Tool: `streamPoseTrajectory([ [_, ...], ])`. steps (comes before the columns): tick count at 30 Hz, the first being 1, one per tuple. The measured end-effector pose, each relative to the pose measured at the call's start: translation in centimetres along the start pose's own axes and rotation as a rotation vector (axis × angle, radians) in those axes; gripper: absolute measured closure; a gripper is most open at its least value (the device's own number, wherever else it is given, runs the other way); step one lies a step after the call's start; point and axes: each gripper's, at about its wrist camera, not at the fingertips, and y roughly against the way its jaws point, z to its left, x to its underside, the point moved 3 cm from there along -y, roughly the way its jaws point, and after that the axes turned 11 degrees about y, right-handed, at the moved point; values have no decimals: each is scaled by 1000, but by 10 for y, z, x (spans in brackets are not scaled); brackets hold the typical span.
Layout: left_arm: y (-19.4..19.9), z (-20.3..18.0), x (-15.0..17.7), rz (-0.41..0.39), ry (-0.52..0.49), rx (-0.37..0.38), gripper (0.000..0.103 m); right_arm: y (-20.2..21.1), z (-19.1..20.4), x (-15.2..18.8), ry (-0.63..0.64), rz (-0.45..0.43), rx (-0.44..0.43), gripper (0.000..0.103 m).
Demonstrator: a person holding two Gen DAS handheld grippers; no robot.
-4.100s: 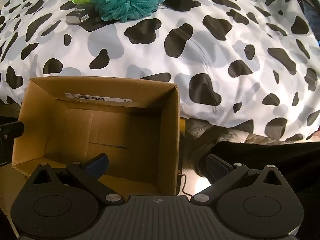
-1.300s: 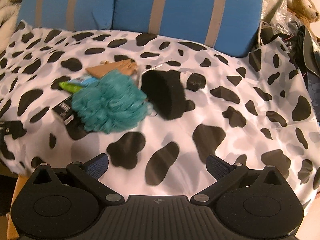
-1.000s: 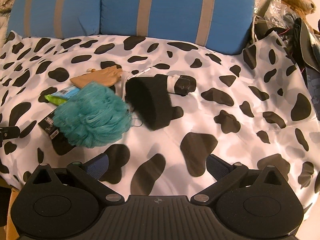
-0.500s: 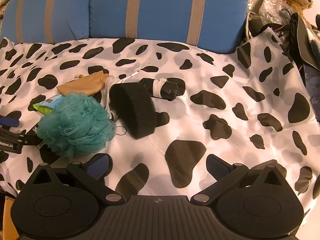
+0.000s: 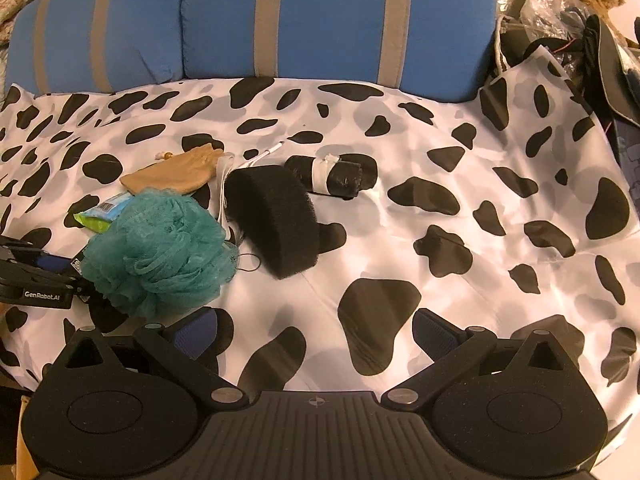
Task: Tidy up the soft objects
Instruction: 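Grasp the black printed box with the left gripper while the right gripper approaches the teal loofah, then close the right gripper on the teal mesh loofah and lift it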
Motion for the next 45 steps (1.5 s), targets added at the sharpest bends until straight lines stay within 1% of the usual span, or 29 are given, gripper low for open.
streamPoseTrajectory([
  [3,7,3,1,-11,4,-21,56,-2,6,-3,9,1,-12,0],
  [12,37,16,3,-76,52,-15,56,-6,37,-15,89,-5,-28,0],
  [22,70,28,6,-144,96,-20,56,-14,74,-27,173,-20,-66,0],
  [26,82,32,10,-160,118,-4,56,-21,88,-29,224,-20,-79,0],
  [33,99,36,18,-175,138,34,56,-33,107,-35,281,-23,-133,0],
  [37,108,37,20,-186,144,59,56,-42,116,-42,318,-23,-128,0],
  [41,111,38,21,-189,142,74,56,-58,116,-48,308,-2,-128,0],
  [45,111,39,20,-187,143,78,56,-77,118,-54,285,33,-154,0],
])
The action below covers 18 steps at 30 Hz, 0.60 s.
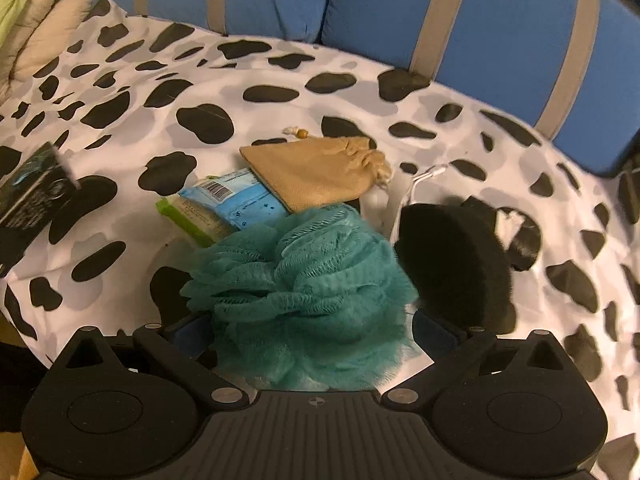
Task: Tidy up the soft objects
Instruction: 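Close the right gripper on the teal mesh loofah and lift it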
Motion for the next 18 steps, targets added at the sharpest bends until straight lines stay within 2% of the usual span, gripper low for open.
streamPoseTrajectory([
  [9,-2,0,-1,9,-2,15,56,-36,4,-5,22,57,0,0],
  [12,-2,0,-1,9,-7,17,56,-38,2,-5,7,47,0,1],
  [14,-3,-1,-1,9,-10,21,56,-36,1,-5,-4,37,0,10],
  [18,-5,-1,1,12,-11,20,56,-30,2,-5,-6,20,6,20],
])
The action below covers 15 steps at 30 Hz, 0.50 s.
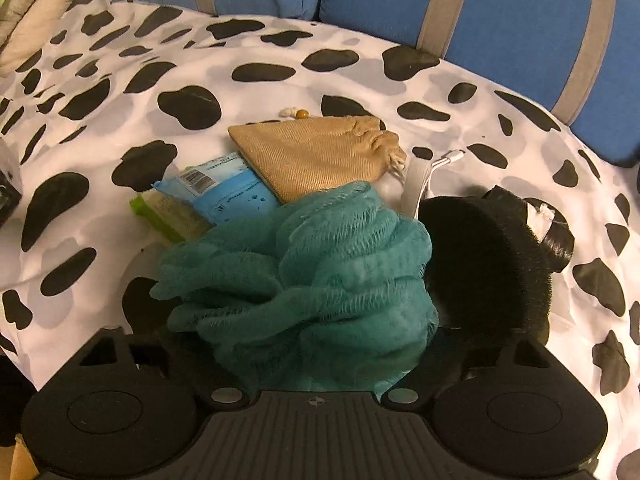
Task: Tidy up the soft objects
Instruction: 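Close the right gripper on the teal mesh loofah and lift it, then carry the black box and the loofah over the cardboard box with both grippers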
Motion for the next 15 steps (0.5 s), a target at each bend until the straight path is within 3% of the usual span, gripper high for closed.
streamPoseTrajectory([
  [15,-1,-8,5,-17,-18,2,56,52,-19,23,-56,-80,-3,25],
])
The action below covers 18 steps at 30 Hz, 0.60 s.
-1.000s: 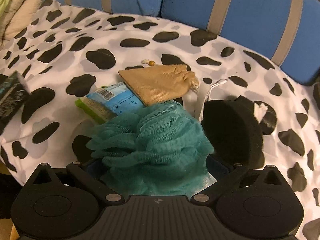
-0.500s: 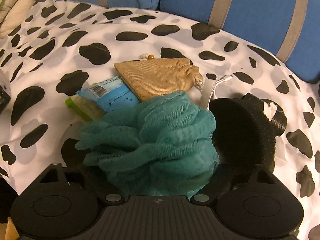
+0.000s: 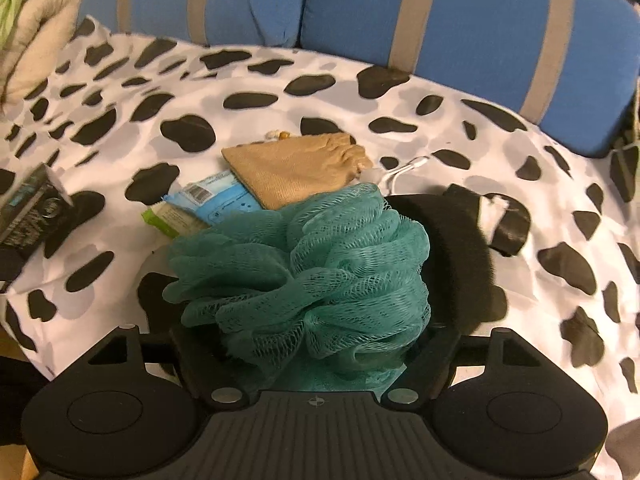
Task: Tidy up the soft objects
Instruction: 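Carry the black box and the loofah over the cardboard box with both grippers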
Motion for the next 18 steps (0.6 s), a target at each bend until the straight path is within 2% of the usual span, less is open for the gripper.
streamPoseTrajectory([
  [10,6,-20,18,-13,-21,38,56,60,-10,25,-83,-97,-10,25],
  [18,17,-31,37,-24,-25,56,56,85,1,53,-95,-95,-15,25],
])
